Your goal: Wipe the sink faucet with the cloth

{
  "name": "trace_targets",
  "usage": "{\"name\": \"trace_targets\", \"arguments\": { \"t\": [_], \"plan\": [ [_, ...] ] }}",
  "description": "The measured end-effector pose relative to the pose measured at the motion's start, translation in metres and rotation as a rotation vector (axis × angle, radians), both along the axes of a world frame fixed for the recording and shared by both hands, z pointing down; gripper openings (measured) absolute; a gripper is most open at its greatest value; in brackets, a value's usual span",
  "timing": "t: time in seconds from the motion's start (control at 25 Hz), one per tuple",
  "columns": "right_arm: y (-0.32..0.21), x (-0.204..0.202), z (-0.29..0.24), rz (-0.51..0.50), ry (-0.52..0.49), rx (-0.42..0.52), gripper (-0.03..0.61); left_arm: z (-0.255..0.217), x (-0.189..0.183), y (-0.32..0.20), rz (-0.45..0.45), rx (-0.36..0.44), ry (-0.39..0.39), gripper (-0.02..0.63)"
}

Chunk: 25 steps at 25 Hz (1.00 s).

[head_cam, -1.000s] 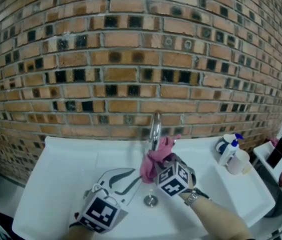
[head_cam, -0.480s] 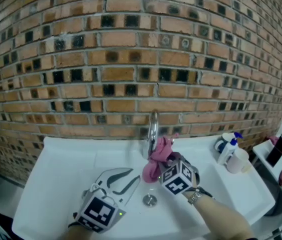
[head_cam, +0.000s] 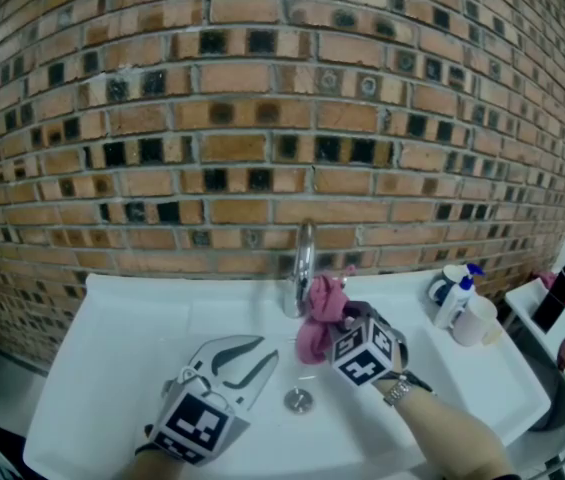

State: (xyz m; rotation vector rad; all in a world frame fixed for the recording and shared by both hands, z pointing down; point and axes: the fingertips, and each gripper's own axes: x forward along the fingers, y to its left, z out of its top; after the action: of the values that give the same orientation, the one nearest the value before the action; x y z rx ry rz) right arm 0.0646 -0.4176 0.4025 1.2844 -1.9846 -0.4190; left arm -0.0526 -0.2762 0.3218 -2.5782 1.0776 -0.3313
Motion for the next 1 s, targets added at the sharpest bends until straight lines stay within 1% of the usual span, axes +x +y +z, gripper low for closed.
{"name": "trace_targets", "arguments": {
  "t": [0.24,0.52,0.68,0.84,1.0],
  "plan": [
    [-0.001,0.008,-0.006,0.013,0.003,0.007,0.069,0.001,0.0,0.0,0.014,0.02,-0.028,0.098],
    [-0.003,0.019,-0.014,0.049,0.002,0.026,0.069,0.0,0.0,0.0,0.001,0.007,-0.011,0.098],
    [-0.004,0.026,-0.022,0.075,-0.015,0.051,0.069,0.0,0.0,-0.001,0.01,0.017,-0.024,0.098],
    [-0.003,0.025,-0.032,0.076,-0.034,0.078,0.068,-0.001,0.0,0.001,0.002,0.013,-0.01,0.098],
    [-0.003,0.026,-0.035,0.076,-0.069,0.099,0.067,-0.001,0.0,0.0,0.015,0.026,-0.032,0.098]
  ]
}}
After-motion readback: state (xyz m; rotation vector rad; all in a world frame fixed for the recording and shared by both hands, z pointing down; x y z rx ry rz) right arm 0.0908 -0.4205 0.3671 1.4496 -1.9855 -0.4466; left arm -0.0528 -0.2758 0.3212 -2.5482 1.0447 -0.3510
